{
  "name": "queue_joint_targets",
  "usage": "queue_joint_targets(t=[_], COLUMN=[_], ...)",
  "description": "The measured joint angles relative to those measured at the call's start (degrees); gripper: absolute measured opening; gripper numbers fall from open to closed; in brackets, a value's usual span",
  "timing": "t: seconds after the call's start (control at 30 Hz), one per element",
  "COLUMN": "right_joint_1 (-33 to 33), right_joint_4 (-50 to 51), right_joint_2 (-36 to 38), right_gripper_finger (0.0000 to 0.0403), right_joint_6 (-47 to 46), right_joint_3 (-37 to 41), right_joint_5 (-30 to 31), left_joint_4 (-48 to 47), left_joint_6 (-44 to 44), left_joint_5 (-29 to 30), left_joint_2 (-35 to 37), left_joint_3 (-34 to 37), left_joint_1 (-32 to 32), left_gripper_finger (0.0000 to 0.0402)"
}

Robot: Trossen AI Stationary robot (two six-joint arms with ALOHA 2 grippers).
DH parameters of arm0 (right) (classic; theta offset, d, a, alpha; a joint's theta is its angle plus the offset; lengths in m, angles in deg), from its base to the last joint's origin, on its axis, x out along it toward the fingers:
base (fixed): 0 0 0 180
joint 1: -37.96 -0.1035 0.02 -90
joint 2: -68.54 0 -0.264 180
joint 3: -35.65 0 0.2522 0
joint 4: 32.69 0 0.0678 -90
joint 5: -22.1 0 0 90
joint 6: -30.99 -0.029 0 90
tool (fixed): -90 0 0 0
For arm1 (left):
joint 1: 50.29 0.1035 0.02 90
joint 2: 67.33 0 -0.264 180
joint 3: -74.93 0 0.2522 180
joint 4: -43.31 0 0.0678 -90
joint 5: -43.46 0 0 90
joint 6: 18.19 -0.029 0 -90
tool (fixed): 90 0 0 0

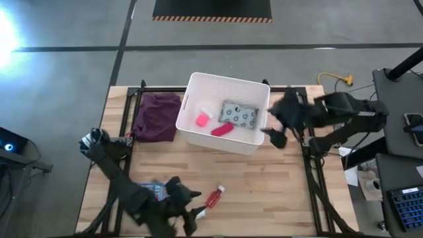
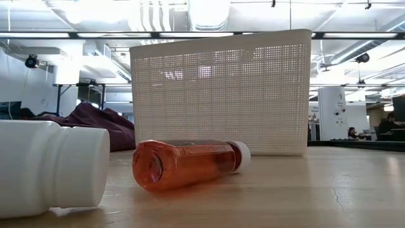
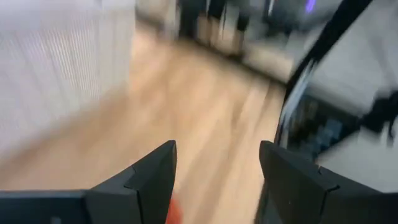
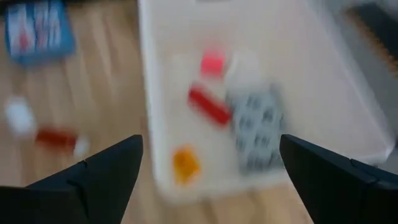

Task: Pick & place medical supplies in basket/bin
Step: Put the brown medicine bottle into the white bin

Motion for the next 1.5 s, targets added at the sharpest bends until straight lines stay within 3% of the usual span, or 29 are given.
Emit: queue_joint_targets(t=[0.13,0.3,0.53,0.77,0.9,1.13,1.33,1.5], right_joint_1=[-7.65,-14.64,-20.44,-24.60,-26.94,-28.36,-28.36,-28.36], right_joint_4=[11.81,15.04,15.04,13.85,11.34,6.59,4.52,3.66], right_joint_2=[0.13,0.80,0.54,0.52,0.45,0.48,0.54,0.54], right_gripper_finger=[0.0369,0.0369,0.0370,0.0370,0.0370,0.0370,0.0370,0.0370], right_joint_6=[-10.34,-25.94,-37.42,-46.33,-50.62,-54.17,-54.57,-54.15], right_joint_3=[1.75,6.05,12.72,21.89,25.89,30.10,31.20,31.24], right_joint_5=[-0.74,-0.17,-3.87,-7.31,-7.65,-7.84,-7.82,-7.64], left_joint_4=[0.23,5.59,10.41,14.06,12.97,-5.29,-13.73,-15.51], left_joint_6=[2.41,5.51,8.46,11.72,8.96,6.33,5.35,5.29], left_joint_5=[-16.63,-25.52,-29.35,-35.48,-35.77,-35.08,-34.54,-36.19], left_joint_2=[0.00,0.00,-0.09,-5.62,-10.72,-22.44,-31.21,-33.29], left_joint_3=[5.60,11.10,16.00,17.32,12.43,-3.16,-15.93,-17.74], left_joint_1=[5.03,9.85,12.03,13.05,13.46,14.22,15.04,16.93], left_gripper_finger=[0.0214,0.0214,0.0227,0.0274,0.0293,0.0295,0.0295,0.0289])
